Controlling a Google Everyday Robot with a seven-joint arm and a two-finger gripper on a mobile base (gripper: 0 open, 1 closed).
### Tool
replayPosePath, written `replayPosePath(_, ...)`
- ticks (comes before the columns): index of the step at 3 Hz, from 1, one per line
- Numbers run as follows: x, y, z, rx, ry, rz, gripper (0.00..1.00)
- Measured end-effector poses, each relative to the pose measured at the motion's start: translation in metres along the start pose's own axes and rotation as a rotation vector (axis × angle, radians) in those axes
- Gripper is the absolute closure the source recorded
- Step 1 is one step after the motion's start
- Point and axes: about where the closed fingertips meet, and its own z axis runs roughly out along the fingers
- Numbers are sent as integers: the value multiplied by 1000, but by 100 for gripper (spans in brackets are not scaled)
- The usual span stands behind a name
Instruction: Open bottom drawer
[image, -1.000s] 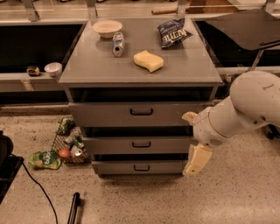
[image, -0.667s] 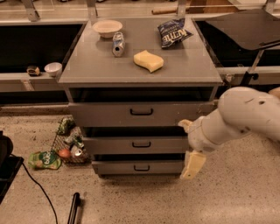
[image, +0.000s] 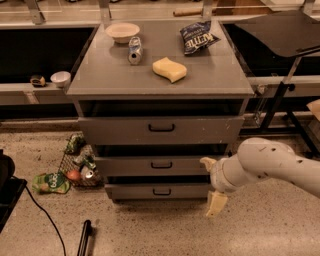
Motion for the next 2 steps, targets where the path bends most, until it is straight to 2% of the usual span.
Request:
replayPosePath(1,17,10,42,-21,-49,4,0)
replayPosePath(2,17,10,42,-21,-49,4,0)
